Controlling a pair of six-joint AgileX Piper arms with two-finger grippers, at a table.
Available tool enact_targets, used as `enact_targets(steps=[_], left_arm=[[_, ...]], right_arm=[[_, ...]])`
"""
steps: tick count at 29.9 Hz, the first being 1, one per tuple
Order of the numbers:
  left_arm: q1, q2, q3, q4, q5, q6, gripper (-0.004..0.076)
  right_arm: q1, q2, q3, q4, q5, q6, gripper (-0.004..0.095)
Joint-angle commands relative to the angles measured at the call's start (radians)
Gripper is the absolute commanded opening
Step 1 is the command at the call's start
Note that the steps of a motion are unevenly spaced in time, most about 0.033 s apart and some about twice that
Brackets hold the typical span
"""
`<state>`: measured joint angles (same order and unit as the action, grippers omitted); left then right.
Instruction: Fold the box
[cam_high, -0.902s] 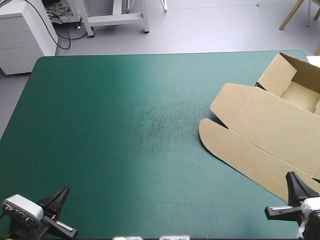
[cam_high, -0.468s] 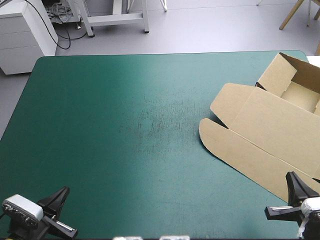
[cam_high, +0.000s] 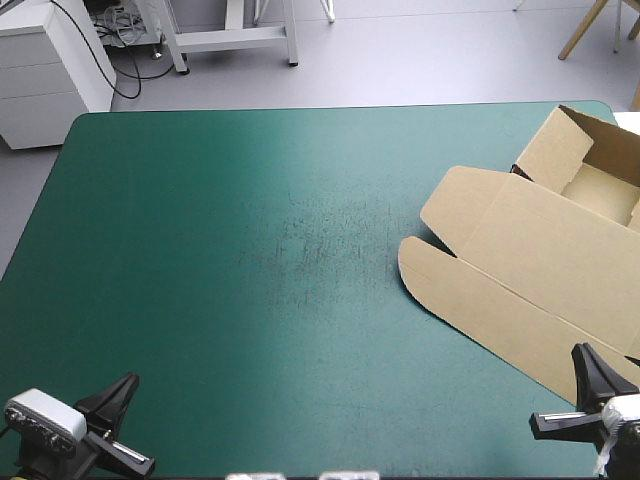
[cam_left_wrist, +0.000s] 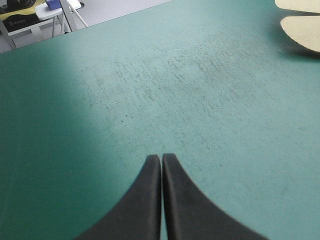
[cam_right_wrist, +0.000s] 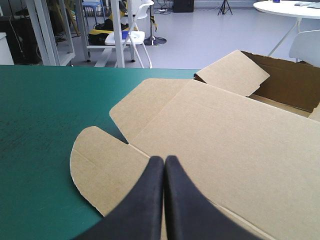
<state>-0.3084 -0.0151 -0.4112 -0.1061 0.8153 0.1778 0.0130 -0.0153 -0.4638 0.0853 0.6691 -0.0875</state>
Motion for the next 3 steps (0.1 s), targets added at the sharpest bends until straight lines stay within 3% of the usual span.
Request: enact_targets(steps=[1,3], left_arm=[[-0.005,-0.016,-0.020,-0.012,-0.073,-0.008,-0.0010],[-0.005,-0.016,-0.020,-0.012,-0.073,-0.008,-0.0010]], right_arm=[[0.004,-0.020,-0.024,0.001,-0.080,-0.007,-0.0019],[0.004,-0.020,-0.024,0.001,-0.080,-0.007,-0.0019]])
